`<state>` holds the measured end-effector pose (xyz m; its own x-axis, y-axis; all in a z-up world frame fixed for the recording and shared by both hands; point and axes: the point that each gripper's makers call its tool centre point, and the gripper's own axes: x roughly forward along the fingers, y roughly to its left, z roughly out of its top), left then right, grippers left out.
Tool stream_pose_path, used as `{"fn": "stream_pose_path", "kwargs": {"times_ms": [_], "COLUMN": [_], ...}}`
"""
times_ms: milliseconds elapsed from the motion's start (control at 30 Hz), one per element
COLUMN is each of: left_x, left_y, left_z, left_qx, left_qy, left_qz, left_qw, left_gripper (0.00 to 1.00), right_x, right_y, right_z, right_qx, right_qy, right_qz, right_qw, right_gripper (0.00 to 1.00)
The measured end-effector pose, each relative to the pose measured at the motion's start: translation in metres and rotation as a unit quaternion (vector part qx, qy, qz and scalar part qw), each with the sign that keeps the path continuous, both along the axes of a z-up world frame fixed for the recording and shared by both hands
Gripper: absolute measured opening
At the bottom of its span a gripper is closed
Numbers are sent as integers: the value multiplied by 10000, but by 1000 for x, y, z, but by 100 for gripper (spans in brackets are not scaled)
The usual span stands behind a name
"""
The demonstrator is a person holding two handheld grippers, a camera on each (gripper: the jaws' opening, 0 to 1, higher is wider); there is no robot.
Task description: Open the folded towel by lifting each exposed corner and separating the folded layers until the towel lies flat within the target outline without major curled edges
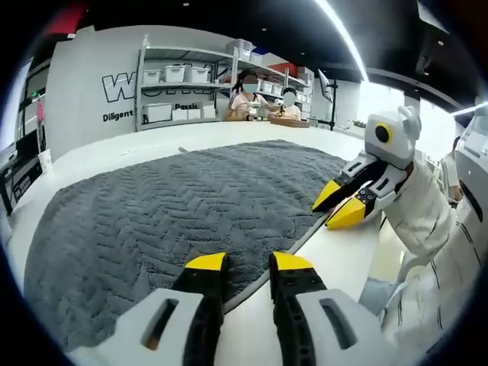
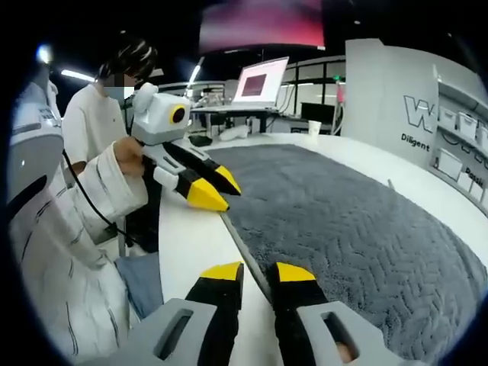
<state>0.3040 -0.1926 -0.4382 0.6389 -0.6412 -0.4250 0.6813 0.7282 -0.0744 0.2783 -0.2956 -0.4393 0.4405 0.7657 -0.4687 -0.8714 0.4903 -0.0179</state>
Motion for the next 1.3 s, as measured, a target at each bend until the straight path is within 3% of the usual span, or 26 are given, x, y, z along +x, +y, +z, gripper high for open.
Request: {"fn": "stream_pose_path", "kwargs": {"times_ms": [167,267,333,500,667,767,1000,1300], "left_x": [0,0,0,1,2,1,0,0], "left_y": [0,0,0,1,1,0,-1,-2], "left_z": [0,0,0,1,1,1,1,1], "left_qx": [7,10,-3,-15,-33,-5,127,147], "left_qy": [8,12,16,34,43,32,7,-8], "left_qz": [-3,-8,-8,3,33,33,4,-33], "left_qw": [10000,10000,10000,10000,10000,10000,9999,9999], "left_gripper": [22,22,22,21,21,22,23,24], "right_x": [20,46,68,99,123,137,178,234], "right_y": [-30,-67,-101,-165,-205,-230,-266,-317], "right_z": [18,34,49,81,107,117,116,75], "right_qx": [-11,-79,-173,-495,-488,-852,-867,-1095], "right_qy": [-318,-564,-796,-1252,-1489,-1566,-1398,-898], "right_qz": [-469,-1047,-1500,-2245,-2620,-2751,-2952,-3448], "right_qw": [9984,9929,9853,9651,9523,9447,9412,9279], "right_gripper": [17,16,15,13,11,13,11,10]}}
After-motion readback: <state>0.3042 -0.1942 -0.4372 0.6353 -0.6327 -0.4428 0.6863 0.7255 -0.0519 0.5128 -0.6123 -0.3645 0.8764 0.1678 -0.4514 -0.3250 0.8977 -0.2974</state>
